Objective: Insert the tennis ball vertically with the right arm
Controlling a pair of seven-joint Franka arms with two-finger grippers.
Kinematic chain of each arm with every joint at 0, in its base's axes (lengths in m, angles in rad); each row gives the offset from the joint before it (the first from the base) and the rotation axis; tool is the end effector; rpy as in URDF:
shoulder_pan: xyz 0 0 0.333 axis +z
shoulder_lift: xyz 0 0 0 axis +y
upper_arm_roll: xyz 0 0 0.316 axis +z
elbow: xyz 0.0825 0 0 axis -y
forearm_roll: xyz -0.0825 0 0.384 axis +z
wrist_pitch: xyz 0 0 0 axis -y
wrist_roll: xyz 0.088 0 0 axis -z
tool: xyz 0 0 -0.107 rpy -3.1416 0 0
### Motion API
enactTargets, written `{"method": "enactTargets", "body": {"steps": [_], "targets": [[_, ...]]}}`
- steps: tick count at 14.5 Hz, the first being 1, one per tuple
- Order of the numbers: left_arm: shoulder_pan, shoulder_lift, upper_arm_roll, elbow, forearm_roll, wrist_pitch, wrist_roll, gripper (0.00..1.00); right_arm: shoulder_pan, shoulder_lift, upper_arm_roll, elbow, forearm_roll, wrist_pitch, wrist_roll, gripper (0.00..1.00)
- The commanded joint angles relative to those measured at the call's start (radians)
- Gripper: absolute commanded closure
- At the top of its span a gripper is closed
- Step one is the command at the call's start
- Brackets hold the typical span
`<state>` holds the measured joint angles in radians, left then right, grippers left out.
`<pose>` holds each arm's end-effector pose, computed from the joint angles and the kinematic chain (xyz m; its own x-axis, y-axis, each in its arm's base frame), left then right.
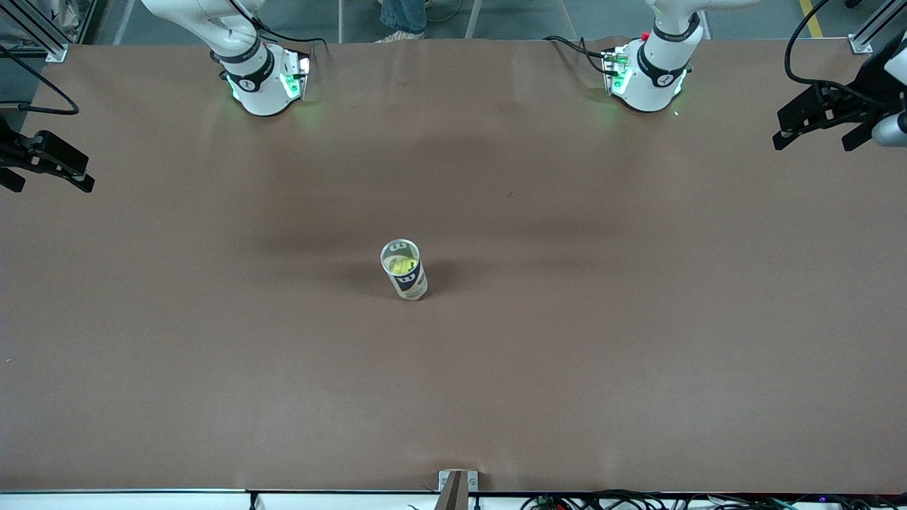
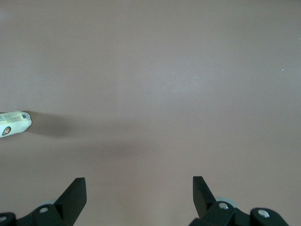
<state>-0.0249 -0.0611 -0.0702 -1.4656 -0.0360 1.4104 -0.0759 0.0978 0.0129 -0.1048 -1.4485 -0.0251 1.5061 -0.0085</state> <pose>0.5139 -0.0548 0.6919 0.9997 -0.0249 0.0034 -0.0250 -0.9992 0.0316 0.5519 -0.0062 0.6690 0.9990 0.0000 0.0446 -0.0012 -0.9996 0.0267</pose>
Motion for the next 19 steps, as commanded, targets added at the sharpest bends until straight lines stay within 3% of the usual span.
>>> {"method": "enactTargets", "body": {"steps": [1, 19], "targets": [[-0.02, -0.032, 0.013, -0.021, -0.007, 0.01, 0.013, 0.0, -0.003, 0.006, 0.002, 0.014, 0.002, -0.003, 0.002, 0.0], [-0.032, -0.049, 0.012, -0.024, 0.021, -0.001, -0.013, 0.0, -0.003, 0.006, 0.001, 0.014, 0.002, -0.003, 0.002, 0.0]]}}
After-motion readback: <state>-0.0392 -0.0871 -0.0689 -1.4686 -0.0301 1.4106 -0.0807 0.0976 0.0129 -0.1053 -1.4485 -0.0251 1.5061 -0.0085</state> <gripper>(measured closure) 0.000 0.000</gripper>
